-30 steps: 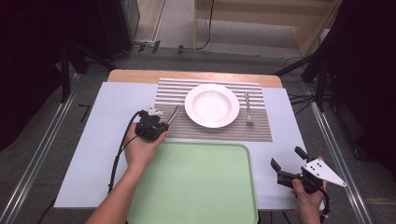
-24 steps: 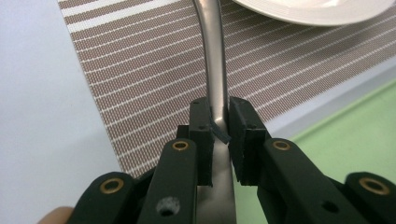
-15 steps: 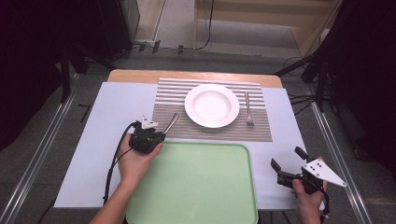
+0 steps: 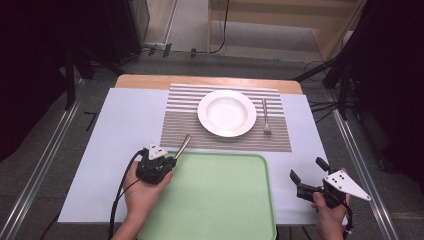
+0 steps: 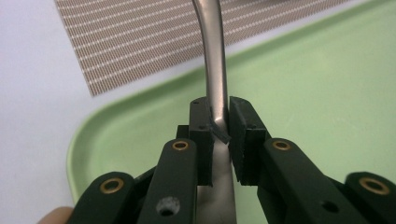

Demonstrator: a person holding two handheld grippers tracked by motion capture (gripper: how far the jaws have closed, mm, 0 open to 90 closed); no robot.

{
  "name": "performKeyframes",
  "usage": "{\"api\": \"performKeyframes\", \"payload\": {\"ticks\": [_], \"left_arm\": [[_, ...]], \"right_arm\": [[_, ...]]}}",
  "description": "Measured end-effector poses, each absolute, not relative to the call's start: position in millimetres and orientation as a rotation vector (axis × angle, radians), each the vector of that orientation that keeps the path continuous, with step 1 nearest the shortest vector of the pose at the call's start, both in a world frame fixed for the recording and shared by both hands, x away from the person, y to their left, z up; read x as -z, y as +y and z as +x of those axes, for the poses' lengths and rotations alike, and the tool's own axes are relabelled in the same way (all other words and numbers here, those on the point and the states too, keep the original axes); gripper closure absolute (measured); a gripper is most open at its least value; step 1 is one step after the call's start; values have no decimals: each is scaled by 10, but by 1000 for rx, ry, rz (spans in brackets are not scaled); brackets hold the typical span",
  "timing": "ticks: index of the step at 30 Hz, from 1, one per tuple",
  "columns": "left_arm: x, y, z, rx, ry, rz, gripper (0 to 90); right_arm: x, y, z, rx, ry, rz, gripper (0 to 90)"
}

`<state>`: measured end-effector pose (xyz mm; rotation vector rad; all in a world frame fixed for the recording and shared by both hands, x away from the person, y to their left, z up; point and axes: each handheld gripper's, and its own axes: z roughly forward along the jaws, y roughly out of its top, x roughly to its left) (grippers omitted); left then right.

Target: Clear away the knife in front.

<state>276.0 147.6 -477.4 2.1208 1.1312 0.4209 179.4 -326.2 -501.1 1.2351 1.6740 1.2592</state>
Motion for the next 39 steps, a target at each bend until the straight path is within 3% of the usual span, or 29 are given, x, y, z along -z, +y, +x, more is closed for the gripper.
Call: {"api": "performKeyframes", "payload": {"ticks": [13,39], "left_arm": [[4839,1561,2421,-418,1147,2117,795],[4920,1534,2164,-429,1177,2162,794]], "right_arm": [[5015,-3258,1795,-1257,1673,1234,10],[5020,-3251,1796,-1258,1676,1240,10]]}}
